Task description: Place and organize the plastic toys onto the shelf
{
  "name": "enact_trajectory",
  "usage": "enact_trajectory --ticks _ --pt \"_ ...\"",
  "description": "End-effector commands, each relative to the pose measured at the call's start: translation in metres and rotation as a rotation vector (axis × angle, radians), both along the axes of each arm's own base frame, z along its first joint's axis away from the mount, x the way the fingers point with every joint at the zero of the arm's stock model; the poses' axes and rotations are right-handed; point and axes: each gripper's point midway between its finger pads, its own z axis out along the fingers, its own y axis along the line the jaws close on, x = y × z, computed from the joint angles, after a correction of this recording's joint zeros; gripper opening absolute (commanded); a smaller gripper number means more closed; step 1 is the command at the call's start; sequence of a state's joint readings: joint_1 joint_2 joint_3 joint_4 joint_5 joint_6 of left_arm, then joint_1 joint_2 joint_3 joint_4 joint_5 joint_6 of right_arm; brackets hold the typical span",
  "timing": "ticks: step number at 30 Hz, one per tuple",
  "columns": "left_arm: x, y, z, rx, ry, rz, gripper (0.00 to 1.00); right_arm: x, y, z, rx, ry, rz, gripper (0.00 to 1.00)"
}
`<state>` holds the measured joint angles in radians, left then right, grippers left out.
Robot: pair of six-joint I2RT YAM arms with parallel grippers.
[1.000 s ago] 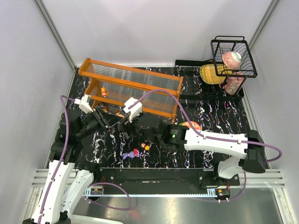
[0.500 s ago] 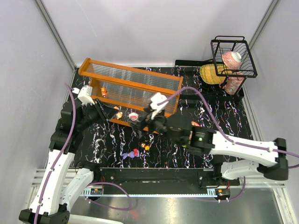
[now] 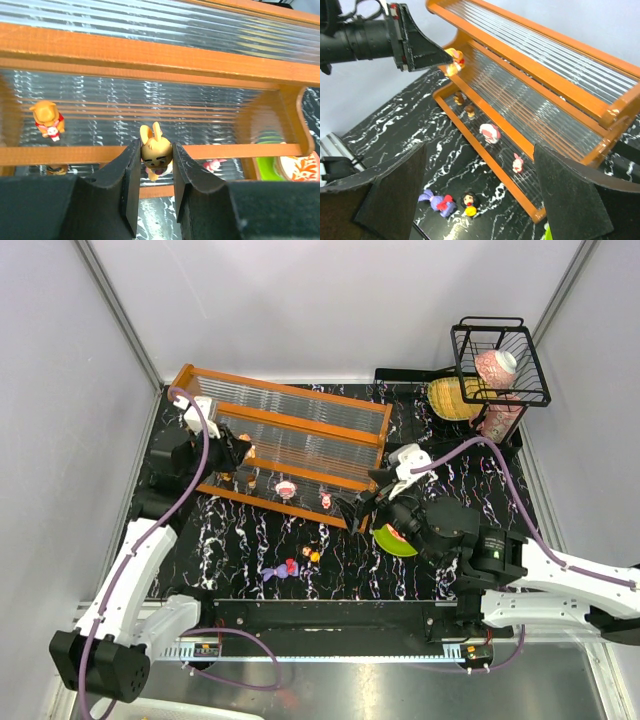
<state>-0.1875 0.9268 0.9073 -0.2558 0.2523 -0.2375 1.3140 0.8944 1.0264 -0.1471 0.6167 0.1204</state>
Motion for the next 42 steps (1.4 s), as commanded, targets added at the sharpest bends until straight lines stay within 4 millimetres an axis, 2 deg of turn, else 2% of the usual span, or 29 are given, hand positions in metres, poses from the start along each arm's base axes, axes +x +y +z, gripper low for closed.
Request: enact_trajectory --ticks 1,5,7,10,16,29,42 --pt "0.025 0.004 0.035 0.078 -0.232 0.002 0.0 0.004 -0.021 -0.005 -0.008 -0.001 -0.065 0.92" --pt "0.033 0.003 0.026 0.119 -0.238 -0.019 0.0 0.004 -0.028 -0.009 -0.014 -0.001 -0.082 0.92" --pt "0.038 0.001 0.031 0.119 -0.274 -0.024 0.0 0.005 -0.03 -0.011 -0.021 -0.004 -0.091 0.93" --pt "0.042 -0.004 0.025 0.121 -0.282 -0.047 0.0 0.006 -0.031 -0.013 -0.038 -0.008 -0.099 0.93" --pt "0.052 -0.008 0.003 0.138 -0.259 -0.065 0.0 0.009 -0.034 -0.018 -0.06 -0.01 -0.118 0.94" --pt "0.066 -0.019 -0.022 0.162 -0.214 -0.126 0.0 0.011 -0.036 -0.03 -0.081 -0.002 -0.141 0.97" --pt "0.07 -0.012 -0.037 0.267 -0.215 -0.131 0.0 0.012 -0.034 -0.033 -0.098 -0.007 -0.147 1.0"
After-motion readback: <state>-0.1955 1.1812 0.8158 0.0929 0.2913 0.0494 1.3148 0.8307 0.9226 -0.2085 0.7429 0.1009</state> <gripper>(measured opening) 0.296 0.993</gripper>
